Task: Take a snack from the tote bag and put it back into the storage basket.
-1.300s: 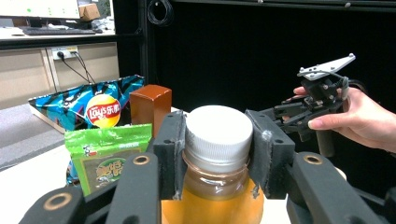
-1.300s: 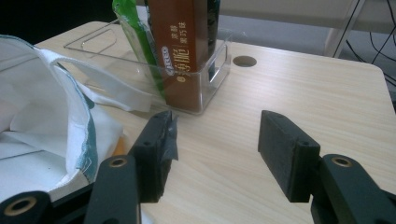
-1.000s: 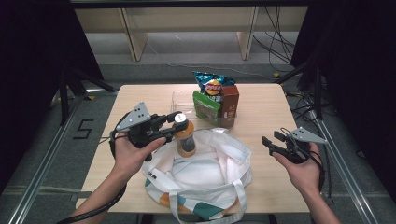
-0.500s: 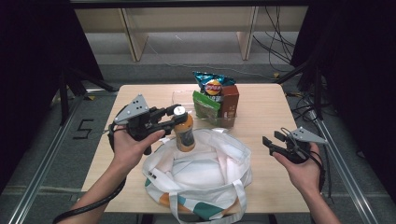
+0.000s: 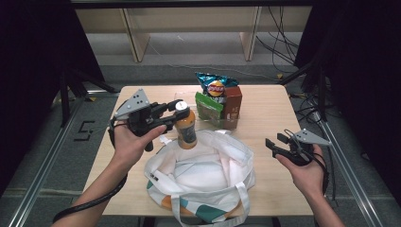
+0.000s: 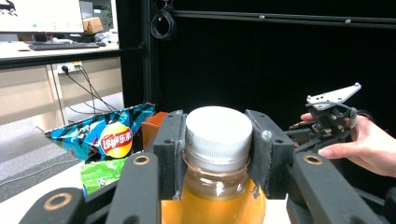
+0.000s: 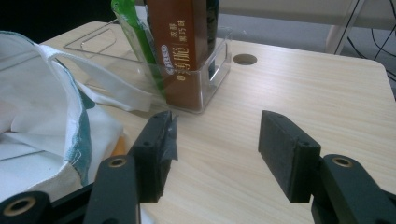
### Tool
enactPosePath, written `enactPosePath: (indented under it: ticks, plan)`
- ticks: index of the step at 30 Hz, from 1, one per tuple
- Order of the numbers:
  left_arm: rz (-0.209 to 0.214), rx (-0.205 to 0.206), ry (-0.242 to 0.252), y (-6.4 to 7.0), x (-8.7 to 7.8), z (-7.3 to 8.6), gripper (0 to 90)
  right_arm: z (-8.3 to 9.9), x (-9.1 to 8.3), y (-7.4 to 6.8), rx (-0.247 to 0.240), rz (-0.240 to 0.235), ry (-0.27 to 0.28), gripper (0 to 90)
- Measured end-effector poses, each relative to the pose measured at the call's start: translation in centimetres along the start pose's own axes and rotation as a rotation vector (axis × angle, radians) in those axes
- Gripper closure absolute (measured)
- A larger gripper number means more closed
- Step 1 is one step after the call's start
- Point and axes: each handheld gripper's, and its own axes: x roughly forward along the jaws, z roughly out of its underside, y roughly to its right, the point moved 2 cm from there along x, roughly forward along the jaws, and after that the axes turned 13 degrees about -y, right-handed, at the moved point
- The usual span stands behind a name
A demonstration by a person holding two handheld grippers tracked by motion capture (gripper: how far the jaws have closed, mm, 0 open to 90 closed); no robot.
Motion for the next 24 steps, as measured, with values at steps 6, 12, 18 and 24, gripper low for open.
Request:
enactPosePath:
  ticks: [6, 12, 18, 24]
  plan:
    - [-0.016, 0.012, 0.005, -0.4, -0.2, -0.6, 59.1, 0.0, -0.1, 0.0, -0.001, 0.0, -0.011, 45.7]
    - [-0.028, 0.023, 0.013, -0.9, -0.1, -0.9, 59.1, 0.0, 0.0, 0.0, 0.005, -0.001, -0.009, 45.5]
    - [-0.034, 0.026, 0.021, -1.3, 0.0, -1.0, 59.0, 0.1, 0.0, 0.1, -0.008, 0.001, -0.004, 45.4]
    - [-0.041, 0.025, 0.025, -1.8, 0.1, -1.1, 59.0, 0.0, -0.1, 0.0, 0.001, -0.002, -0.008, 45.4]
